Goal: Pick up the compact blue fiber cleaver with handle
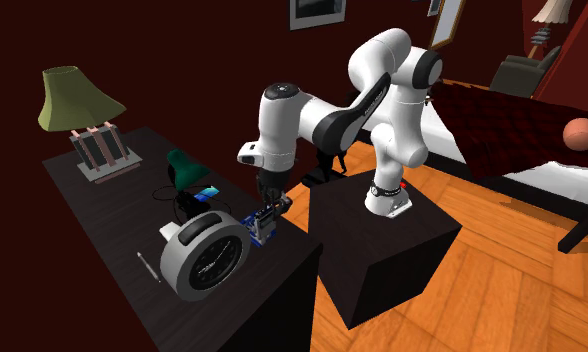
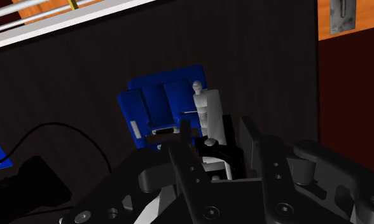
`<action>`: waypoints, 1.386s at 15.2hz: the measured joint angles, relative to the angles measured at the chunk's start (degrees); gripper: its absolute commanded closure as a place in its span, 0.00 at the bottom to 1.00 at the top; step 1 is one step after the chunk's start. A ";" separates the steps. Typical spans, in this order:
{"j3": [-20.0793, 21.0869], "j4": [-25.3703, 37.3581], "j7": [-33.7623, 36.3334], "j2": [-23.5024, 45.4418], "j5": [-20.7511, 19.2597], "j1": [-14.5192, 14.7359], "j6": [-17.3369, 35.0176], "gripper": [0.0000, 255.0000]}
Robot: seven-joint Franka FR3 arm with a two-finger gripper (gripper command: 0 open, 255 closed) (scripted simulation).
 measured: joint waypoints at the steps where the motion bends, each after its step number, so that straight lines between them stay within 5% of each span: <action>1: 0.01 -0.01 0.00 -0.02 0.00 0.01 0.02 1.00; 8: 0.03 0.39 0.00 0.03 0.01 0.03 -0.34 1.00; 21: 0.10 9.38 -0.73 -0.43 0.39 0.08 -9.80 1.00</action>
